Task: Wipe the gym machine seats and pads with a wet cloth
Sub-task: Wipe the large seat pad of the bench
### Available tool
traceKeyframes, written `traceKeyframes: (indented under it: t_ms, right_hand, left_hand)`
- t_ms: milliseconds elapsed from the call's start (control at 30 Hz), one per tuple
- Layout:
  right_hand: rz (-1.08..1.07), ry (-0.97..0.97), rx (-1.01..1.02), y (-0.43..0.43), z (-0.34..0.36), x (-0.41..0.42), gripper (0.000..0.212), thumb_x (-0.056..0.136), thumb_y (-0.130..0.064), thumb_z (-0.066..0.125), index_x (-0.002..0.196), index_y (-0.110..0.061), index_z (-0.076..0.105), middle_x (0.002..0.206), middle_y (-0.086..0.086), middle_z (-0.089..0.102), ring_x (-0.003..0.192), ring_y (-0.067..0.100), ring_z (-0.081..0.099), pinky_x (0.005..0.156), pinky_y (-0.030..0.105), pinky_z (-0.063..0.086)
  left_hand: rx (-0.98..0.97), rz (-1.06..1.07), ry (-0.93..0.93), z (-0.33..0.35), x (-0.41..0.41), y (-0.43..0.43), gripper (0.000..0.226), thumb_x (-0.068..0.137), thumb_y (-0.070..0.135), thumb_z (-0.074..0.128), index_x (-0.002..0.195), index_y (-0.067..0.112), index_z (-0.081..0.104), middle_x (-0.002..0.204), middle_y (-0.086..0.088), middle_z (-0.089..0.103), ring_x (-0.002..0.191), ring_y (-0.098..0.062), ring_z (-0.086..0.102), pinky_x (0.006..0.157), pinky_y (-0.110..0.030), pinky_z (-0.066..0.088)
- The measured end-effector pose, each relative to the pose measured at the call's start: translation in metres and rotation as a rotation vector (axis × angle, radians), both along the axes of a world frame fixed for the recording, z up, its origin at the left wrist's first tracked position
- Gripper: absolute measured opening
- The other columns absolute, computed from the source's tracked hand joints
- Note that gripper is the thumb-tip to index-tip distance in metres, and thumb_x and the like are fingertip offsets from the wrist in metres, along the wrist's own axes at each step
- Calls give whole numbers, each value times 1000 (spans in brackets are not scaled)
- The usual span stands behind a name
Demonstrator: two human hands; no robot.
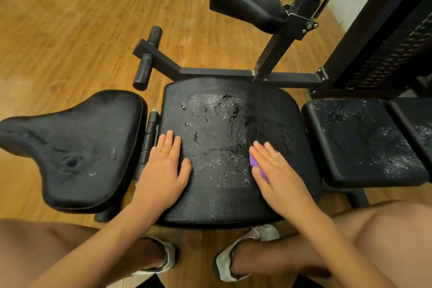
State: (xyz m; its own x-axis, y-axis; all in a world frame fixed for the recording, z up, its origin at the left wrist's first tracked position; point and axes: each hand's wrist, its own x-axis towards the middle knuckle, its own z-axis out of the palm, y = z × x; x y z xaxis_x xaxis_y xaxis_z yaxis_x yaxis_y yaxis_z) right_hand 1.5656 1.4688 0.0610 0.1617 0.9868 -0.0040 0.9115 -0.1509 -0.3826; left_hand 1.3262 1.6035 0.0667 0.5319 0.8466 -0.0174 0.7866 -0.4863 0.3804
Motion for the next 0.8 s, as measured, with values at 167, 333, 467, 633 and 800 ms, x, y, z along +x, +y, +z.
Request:
traceKeyframes:
  t_ms: [167, 333, 467, 633, 800]
  right_hand:
    - [-65, -28, 25, 111, -1, 46, 48, 106, -24, 34, 152, -12, 32, 162, 4, 23, 150, 27, 16, 119, 38, 14]
    - [-89, -37, -6, 197, 12, 74, 49, 107, -24, 29, 153, -10, 28, 162, 7, 22, 150, 30, 15, 119, 42, 13]
    - [-62, -39, 40, 179, 14, 67, 45, 106, -22, 28, 148, -6, 36, 161, 10, 25, 148, 32, 17, 118, 42, 15]
    - [20, 33, 43, 87, 7, 29, 46, 106, -23, 33, 150, -11, 37, 161, 3, 24, 150, 25, 16, 119, 30, 8]
    - [12, 19, 14, 26, 1, 7, 50, 104, -31, 30, 151, -16, 37, 160, -5, 26, 150, 17, 14, 120, 24, 3]
  left_hand:
    - [-30, 15, -17, 1, 1, 0, 82, 88, 57, 17, 155, 11, 28, 165, -8, 13, 153, -22, 8, 121, -36, 12]
    - [-39, 22, -14, 4, 0, -2, 74, 92, 49, 27, 156, 12, 27, 166, -6, 12, 153, -20, 7, 121, -35, 11]
    - [-27, 8, -1, 7, 1, -1, 81, 89, 57, 17, 156, 10, 26, 166, -8, 12, 153, -22, 7, 121, -32, 7]
    - [-6, -8, 5, 3, -2, 0, 86, 86, 58, 12, 155, 8, 28, 165, -11, 14, 153, -25, 9, 119, -31, 5]
    - [-5, -11, -9, 1, 0, 1, 86, 87, 58, 12, 155, 8, 29, 165, -11, 14, 153, -25, 8, 117, -27, 1]
